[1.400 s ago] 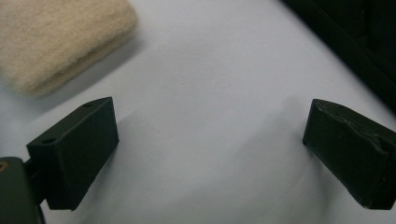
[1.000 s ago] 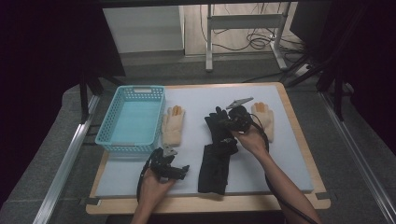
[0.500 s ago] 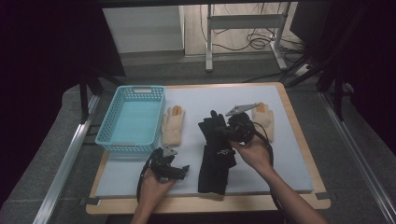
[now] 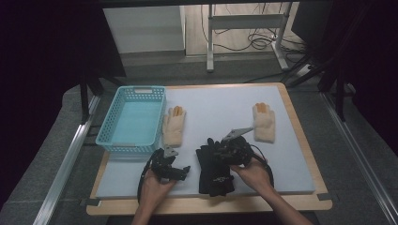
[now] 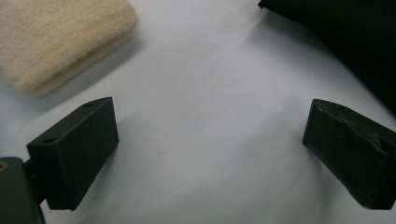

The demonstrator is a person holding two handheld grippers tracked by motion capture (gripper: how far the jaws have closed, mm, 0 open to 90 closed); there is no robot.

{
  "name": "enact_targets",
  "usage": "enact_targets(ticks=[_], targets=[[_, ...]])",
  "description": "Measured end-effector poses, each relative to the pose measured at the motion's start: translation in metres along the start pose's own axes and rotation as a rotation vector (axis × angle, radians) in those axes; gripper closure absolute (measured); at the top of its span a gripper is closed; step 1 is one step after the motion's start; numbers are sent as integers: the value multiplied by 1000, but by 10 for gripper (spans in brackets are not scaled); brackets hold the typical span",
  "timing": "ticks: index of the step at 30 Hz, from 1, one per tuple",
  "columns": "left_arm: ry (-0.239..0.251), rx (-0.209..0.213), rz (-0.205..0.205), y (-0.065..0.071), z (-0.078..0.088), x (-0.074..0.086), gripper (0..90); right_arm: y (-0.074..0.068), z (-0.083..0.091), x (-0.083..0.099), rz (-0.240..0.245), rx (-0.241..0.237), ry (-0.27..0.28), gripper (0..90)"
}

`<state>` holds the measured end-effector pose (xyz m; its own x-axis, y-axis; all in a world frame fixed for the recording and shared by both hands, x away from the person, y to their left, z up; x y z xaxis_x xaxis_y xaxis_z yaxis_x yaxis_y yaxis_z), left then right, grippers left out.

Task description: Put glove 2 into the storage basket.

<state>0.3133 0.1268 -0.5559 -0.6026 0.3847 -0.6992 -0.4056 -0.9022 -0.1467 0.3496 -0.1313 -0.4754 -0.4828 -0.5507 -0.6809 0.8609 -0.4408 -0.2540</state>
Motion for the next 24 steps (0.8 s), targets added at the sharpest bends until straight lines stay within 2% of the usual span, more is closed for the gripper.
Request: enact_targets(ticks=[3,6,11,13,14,15,16,17,20,22,24], targets=[[0,0,0,0,0,0,38,8,-3,-10,54,26,-12,714],[0,0,0,0,0,0,38,17,-14,-17,61,27,-16,701],[-7,1,-7,0,0,0,38,43,-50,-31,19,53,-32,545],[-4,1,-4,0,0,0,38,52,-62,-33,-12,42,-57,534],[-5,1,-6,0,0,0,38,56,-68,-34,-23,30,-72,599],[-5,1,-6,0,0,0,38,57,-72,-34,-34,44,-100,725],[-5,1,-6,0,0,0,38,57,-74,-34,-28,49,-106,820],[-5,1,-6,0,0,0,38,55,-74,-35,-28,39,-103,853],[-5,0,-7,-1,0,0,38,43,-62,-40,24,89,-76,862],[-5,0,-8,-1,0,0,38,38,-49,-43,21,114,-58,861],[-3,0,-5,0,0,0,38,40,-38,-43,-2,136,-33,856]])
Point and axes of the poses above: each handheld gripper's, and its own axes: z roughly backward along the jaws, x roughly out of its underside, y roughly to its right, the point moved 1 cm from there along -z, roughly forward along the jaws, and after that the axes turned 15 degrees about -x, right-handed, at the moved point
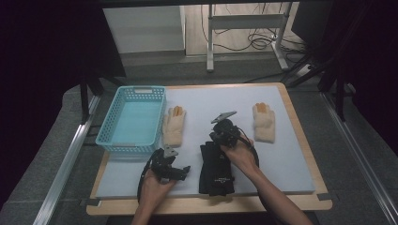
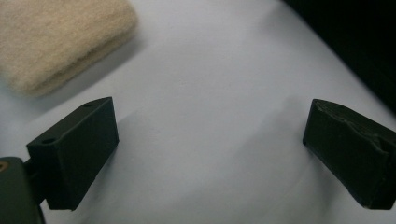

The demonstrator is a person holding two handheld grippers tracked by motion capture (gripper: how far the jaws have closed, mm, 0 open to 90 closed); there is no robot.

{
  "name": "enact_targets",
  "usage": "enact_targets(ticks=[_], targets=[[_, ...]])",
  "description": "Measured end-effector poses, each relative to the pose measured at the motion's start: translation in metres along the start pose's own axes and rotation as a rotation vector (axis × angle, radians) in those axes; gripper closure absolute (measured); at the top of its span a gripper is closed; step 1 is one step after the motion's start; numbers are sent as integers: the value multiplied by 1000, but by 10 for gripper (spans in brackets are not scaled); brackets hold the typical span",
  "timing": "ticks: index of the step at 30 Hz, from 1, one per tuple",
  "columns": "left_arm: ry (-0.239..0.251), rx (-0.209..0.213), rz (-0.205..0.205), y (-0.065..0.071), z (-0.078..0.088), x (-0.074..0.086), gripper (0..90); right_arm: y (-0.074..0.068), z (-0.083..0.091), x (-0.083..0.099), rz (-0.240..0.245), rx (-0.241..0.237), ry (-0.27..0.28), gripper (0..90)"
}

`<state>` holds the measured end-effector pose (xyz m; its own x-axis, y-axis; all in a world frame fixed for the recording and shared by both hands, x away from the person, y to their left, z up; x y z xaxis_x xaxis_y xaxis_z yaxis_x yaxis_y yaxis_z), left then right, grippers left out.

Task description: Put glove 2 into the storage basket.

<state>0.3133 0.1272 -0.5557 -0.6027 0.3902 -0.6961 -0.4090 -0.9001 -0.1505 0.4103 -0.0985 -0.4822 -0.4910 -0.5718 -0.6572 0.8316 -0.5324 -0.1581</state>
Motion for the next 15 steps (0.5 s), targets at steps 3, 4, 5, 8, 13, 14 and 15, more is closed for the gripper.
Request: enact_targets(ticks=[3,4,5,8,13,14,15], targets=[[0,1,4,0,0,0,38,18,6,10,-56,43,-17,815],[-1,1,1,0,0,0,38,24,5,13,-71,34,-18,735],[-1,1,1,0,0,0,38,30,5,17,-87,8,-7,648],[-1,1,1,0,0,0,37,35,13,26,-75,-32,30,641],[1,0,4,0,0,0,38,8,40,37,34,-93,25,680],[1,0,2,0,0,0,38,3,43,39,43,-103,26,692],[2,0,2,0,0,0,37,-4,48,44,57,-124,27,699]])
Point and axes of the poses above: each handheld gripper's, and its own axes: z roughly backward along the jaws, x roughly out of its underside, y roughly to its right, the point moved 1 cm from there along -z, roughly forward along the jaws, and after that the axes turned 15 degrees about -x, right-handed, at the moved point
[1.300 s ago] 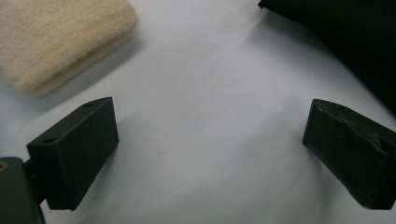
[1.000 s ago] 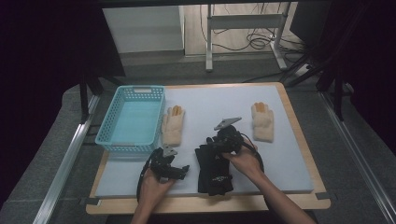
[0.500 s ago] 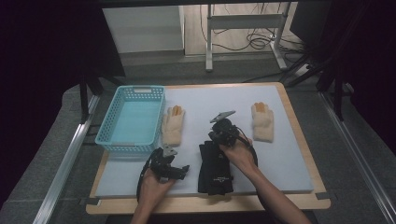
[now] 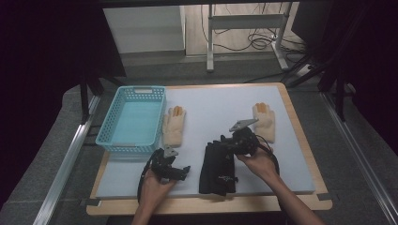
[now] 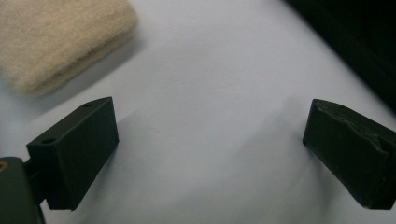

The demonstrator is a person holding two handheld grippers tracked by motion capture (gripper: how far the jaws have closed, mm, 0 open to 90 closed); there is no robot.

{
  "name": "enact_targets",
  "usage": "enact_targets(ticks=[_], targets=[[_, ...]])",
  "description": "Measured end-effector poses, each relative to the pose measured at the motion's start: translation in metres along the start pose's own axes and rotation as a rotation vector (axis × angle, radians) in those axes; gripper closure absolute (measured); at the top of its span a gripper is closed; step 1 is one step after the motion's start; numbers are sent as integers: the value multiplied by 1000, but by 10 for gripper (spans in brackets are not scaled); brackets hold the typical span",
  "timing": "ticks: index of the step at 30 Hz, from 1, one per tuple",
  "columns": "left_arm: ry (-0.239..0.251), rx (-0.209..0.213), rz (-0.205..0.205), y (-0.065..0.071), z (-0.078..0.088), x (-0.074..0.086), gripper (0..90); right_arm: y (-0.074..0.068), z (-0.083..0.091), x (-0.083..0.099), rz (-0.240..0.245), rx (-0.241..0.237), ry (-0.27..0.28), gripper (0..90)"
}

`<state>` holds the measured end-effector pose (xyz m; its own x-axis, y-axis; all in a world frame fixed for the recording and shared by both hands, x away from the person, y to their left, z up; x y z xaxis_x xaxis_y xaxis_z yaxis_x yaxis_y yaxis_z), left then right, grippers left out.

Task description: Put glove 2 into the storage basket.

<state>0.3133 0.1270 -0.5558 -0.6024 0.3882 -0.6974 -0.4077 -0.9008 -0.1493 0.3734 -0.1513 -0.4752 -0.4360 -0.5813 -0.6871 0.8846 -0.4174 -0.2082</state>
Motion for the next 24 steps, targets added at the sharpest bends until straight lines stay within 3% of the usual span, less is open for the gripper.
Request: enact_targets(ticks=[5,10,14,15,17,18,19,20,24], targets=[[-1,1,6,0,0,0,38,-25,8,17,23,-94,5,686],[-3,-1,1,0,0,0,38,-45,-4,31,58,-194,-16,522],[-2,-1,1,0,0,0,38,-49,-21,39,92,-166,-70,511],[-2,-1,-1,0,0,0,38,-46,-31,44,92,-170,-90,604],[-2,-1,-2,0,0,0,38,-44,-32,46,82,-187,-69,689],[-3,0,-2,0,0,0,38,-43,-32,46,73,-196,-62,774],[-2,-1,-1,0,0,0,38,-44,-31,48,82,-151,-68,877],[-2,0,-1,0,0,0,38,-45,-32,49,93,-149,-65,885],[-2,0,-1,0,0,0,38,-45,-29,44,63,-155,-64,891]])
Point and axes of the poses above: each handheld gripper's, and its own axes: z roughly backward along the jaws, x roughly out of its underside, y roughly to its right, the point moved 1 cm from there along -z, roughly forward along the jaws, and after that the axes turned 15 degrees about -x, right-handed, at the moved point
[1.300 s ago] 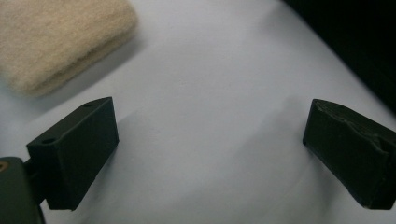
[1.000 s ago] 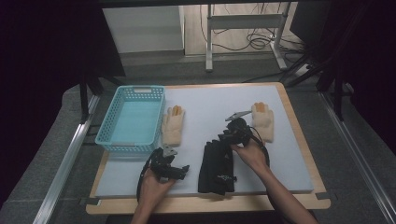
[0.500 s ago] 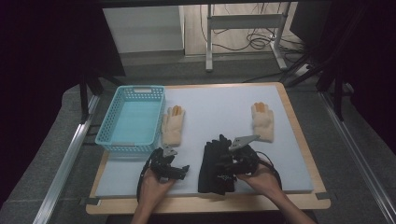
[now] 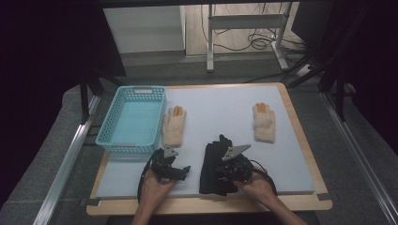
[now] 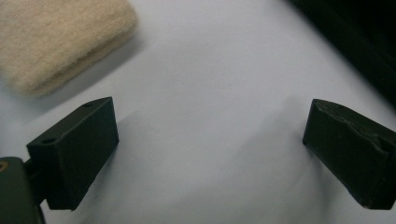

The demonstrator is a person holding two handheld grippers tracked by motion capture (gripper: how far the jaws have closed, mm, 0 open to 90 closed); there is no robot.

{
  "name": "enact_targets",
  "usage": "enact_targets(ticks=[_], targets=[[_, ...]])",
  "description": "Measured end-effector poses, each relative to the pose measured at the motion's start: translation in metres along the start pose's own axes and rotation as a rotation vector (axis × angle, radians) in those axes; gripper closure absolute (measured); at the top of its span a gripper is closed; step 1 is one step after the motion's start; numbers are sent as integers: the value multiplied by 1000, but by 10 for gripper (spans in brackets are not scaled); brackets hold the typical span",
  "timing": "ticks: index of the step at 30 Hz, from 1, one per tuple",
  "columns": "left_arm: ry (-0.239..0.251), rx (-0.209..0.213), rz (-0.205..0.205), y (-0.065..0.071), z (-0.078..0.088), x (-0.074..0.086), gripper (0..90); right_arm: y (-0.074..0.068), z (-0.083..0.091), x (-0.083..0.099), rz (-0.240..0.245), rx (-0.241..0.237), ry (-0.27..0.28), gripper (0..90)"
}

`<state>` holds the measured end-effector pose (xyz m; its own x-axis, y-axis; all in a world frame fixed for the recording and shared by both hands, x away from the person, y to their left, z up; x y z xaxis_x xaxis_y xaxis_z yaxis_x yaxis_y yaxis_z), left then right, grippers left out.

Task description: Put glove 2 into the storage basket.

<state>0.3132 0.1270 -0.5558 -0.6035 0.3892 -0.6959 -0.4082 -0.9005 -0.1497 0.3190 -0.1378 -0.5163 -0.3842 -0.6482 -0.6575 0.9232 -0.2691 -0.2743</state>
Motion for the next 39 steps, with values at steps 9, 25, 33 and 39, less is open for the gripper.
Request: enact_targets(ticks=[9,25,33,39], targets=[[3,0,7,0,0,0,38,-9,23,-30,-65,-30,98,891],[3,1,7,0,0,0,38,-13,16,-19,-23,-55,50,569],[-2,-1,-1,0,0,0,38,-13,-6,6,55,-60,-29,542],[-2,-1,-1,0,0,0,38,-15,-1,9,53,-34,-2,848]])
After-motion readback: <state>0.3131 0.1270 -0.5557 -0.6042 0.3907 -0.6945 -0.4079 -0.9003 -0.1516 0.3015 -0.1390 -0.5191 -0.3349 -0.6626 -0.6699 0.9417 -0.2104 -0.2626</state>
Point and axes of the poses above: each handheld gripper's, and its own axes: z roughly backward along the jaws, x roughly out of its underside, y roughly to its right, the point moved 1 cm from there along -z, roughly forward along the jaws, and after that the axes turned 15 degrees about -x, right-handed, at the moved point
